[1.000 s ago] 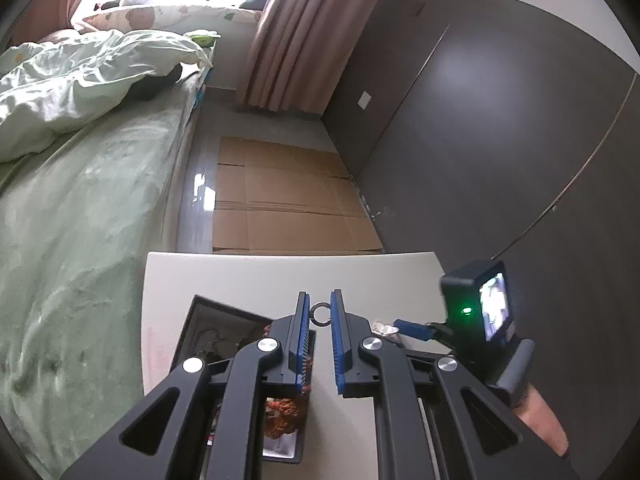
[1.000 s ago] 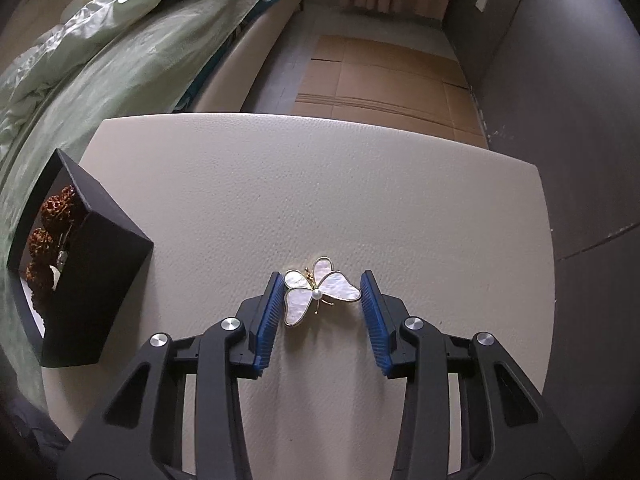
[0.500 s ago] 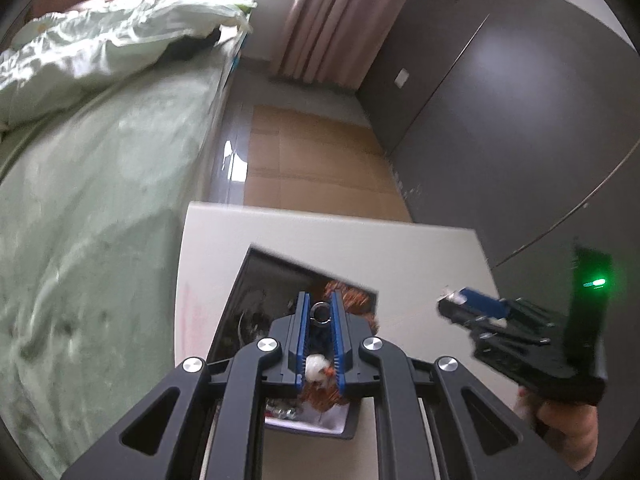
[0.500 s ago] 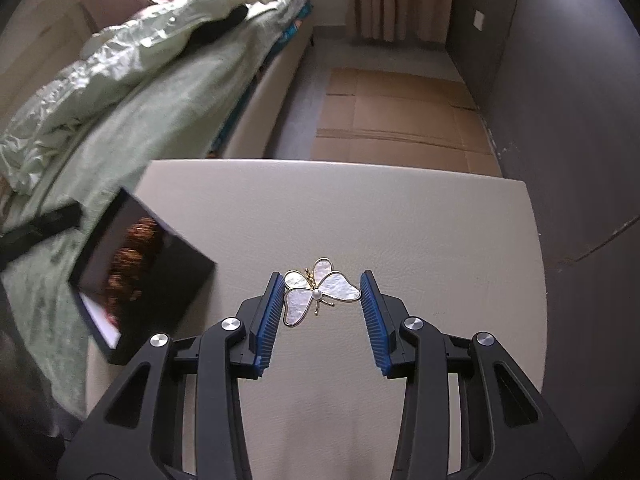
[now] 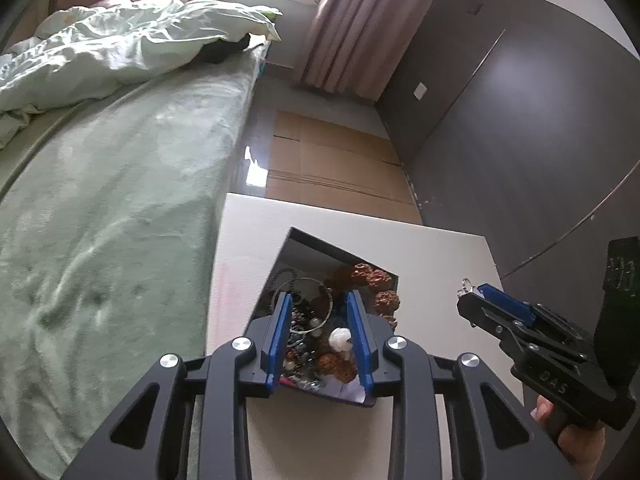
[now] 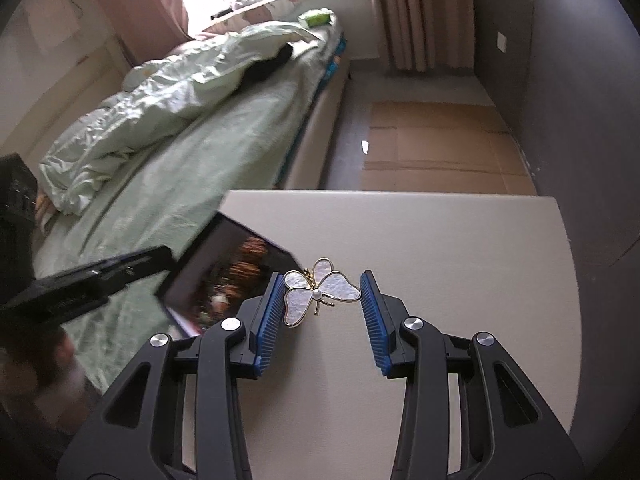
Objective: Organize jewelry
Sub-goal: 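Release the ring into the box with the left tool while the right tool carries the brooch over it, then open the right tool to drop the butterfly brooch into the box and withdraw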
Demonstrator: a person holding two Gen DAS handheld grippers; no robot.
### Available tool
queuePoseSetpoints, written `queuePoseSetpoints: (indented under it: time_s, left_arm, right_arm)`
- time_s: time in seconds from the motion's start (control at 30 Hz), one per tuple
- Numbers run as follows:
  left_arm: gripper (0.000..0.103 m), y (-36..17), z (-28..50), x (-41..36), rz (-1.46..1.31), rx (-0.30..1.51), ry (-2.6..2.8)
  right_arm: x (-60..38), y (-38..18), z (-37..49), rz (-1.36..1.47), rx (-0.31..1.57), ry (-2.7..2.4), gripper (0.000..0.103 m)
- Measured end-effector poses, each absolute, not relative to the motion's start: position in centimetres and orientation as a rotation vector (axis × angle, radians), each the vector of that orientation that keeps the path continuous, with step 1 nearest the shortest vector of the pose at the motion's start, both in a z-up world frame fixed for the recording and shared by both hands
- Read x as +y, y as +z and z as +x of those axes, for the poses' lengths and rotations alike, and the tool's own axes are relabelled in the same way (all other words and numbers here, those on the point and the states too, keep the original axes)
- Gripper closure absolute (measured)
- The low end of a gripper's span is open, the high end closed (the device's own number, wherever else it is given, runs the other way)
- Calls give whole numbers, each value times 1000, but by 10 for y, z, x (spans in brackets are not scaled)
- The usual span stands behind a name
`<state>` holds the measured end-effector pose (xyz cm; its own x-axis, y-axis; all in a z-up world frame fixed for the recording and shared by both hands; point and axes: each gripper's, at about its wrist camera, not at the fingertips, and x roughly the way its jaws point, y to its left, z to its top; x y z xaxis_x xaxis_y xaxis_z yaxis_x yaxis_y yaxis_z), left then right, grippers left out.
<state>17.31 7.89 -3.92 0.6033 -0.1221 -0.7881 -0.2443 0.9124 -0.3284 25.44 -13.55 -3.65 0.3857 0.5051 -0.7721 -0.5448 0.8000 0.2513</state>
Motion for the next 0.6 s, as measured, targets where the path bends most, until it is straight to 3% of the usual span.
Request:
queuePoseSetpoints:
  time_s: [0.13, 0.17, 0.2, 0.27, 0.6]
  left_arm:
    - [75, -36, 165, 85, -429, 926, 88]
    - [68, -36, 163, 87, -427, 925, 93]
    - [51, -35, 160, 89, -423, 920, 103]
    - [33, -30, 152, 93, -405, 890, 132]
    - [16, -32, 134, 121, -430, 872, 161]
  right_arm:
    - [-118, -30, 243, -41, 948, 704, 63]
    - [-112, -29, 240, -44, 946, 713, 63]
    - [-105, -29, 237, -48, 946, 719, 63]
    - [-96, -30, 234, -55, 947, 729, 63]
    - [-53, -32, 217, -147, 894, 731, 62]
